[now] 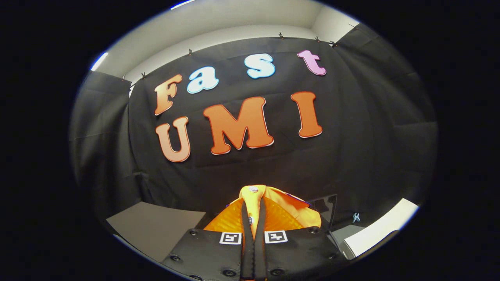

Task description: Put the clothes into the washing machine and then close the washing machine lid.

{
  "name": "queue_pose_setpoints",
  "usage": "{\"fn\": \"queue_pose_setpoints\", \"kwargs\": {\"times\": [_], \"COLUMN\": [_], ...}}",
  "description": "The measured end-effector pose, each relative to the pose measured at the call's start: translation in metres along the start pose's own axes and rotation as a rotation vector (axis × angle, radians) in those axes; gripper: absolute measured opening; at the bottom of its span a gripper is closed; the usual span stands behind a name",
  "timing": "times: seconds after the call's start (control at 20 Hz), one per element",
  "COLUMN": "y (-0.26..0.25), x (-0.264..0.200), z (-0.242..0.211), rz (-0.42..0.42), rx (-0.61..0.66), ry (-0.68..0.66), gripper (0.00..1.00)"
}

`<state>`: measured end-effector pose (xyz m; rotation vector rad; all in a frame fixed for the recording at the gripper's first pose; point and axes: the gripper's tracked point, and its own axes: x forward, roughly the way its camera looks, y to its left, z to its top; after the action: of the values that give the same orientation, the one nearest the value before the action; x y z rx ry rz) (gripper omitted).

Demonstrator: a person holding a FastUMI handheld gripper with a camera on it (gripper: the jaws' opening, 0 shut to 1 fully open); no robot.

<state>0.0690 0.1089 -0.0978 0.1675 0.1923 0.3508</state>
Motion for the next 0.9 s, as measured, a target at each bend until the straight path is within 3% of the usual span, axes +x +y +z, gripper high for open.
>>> {"fn": "queue_pose_setpoints", "kwargs": {"times": [0.9], "y": [-0.078], "x": [0.065], "z": [-0.236], "rz": [-0.080], "rx": [0.051], "ry": [0.353], "gripper": [0.08]}}
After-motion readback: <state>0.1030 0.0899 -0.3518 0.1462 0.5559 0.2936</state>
